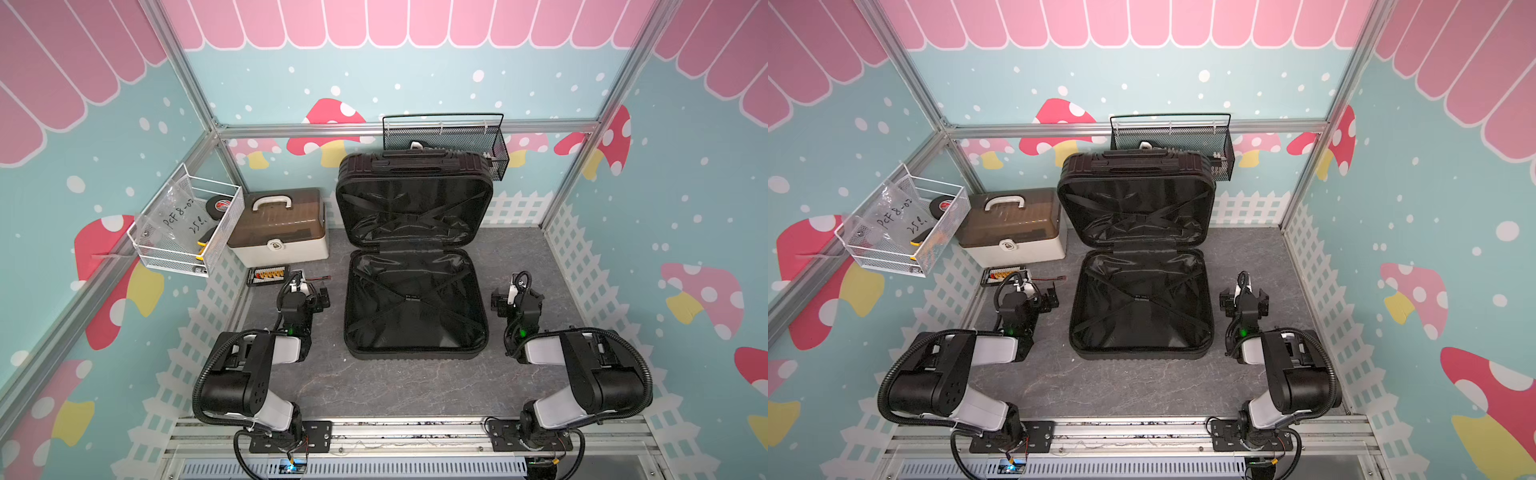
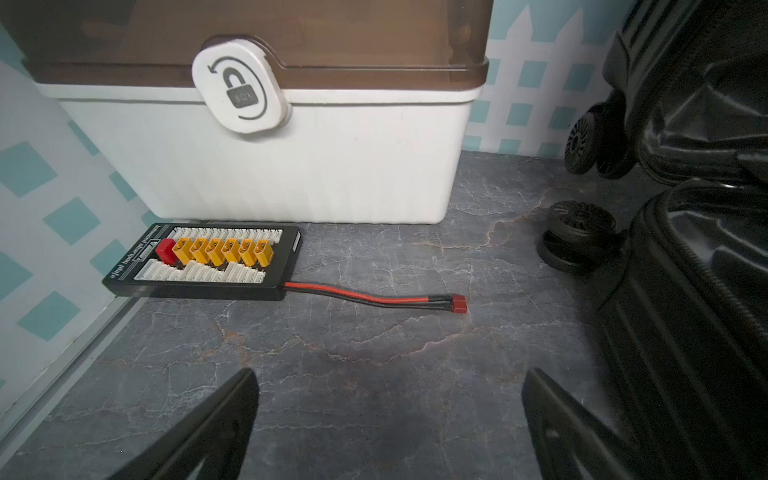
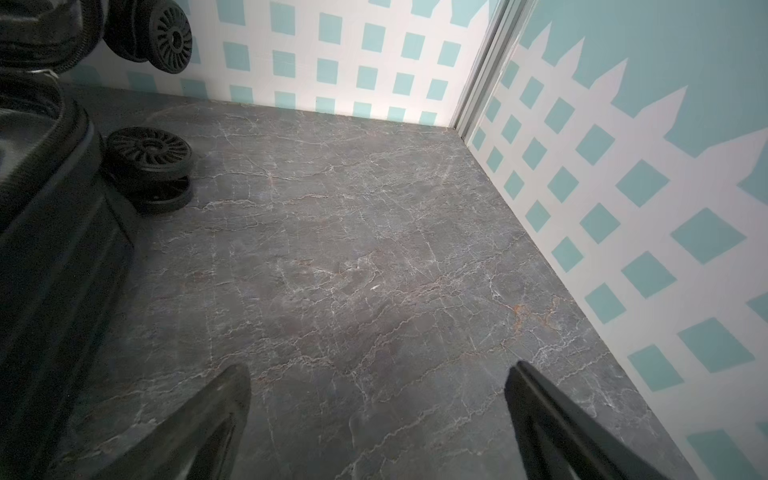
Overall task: Close the suitcase zippers
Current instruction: Close the suitcase at the center of the board.
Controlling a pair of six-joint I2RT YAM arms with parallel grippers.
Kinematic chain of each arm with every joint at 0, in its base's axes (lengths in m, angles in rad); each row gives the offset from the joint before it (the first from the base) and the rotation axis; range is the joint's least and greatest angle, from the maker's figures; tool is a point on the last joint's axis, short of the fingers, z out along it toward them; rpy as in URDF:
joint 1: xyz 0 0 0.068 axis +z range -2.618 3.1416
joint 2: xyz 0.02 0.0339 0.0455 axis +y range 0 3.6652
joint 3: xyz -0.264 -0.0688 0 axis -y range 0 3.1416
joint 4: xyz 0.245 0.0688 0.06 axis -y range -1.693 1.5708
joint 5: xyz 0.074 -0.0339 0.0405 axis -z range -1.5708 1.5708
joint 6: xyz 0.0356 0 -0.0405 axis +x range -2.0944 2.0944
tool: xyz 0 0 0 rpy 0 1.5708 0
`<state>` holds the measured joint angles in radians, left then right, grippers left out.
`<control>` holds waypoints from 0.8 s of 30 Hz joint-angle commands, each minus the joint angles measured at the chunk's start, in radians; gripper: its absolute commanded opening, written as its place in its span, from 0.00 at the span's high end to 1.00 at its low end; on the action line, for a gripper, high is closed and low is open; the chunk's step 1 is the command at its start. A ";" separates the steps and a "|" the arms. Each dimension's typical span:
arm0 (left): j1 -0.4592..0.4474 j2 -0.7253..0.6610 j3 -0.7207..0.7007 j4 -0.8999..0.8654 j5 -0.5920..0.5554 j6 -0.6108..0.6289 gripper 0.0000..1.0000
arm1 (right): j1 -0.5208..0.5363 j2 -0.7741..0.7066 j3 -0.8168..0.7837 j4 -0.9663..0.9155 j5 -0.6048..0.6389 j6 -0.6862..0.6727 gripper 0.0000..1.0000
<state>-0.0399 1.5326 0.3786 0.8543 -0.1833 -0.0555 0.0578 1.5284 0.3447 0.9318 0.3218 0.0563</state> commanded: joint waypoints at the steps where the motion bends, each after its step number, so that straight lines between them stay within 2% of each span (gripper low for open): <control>1: -0.003 0.006 0.020 0.017 -0.008 0.017 0.00 | -0.004 -0.003 -0.001 0.022 0.000 -0.006 0.01; 19: 0.005 0.003 0.019 0.017 0.000 0.009 0.00 | -0.005 -0.004 -0.001 0.021 0.000 -0.006 0.01; 21: 0.005 -0.010 0.014 0.019 -0.050 -0.013 0.00 | -0.003 -0.007 -0.003 0.030 0.007 -0.007 0.01; 24: 0.005 -0.095 0.009 -0.043 -0.121 -0.035 0.00 | -0.003 -0.100 0.031 -0.117 0.061 0.019 0.01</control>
<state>-0.0395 1.5112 0.3786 0.8364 -0.2287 -0.0708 0.0582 1.4994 0.3466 0.8875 0.3382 0.0605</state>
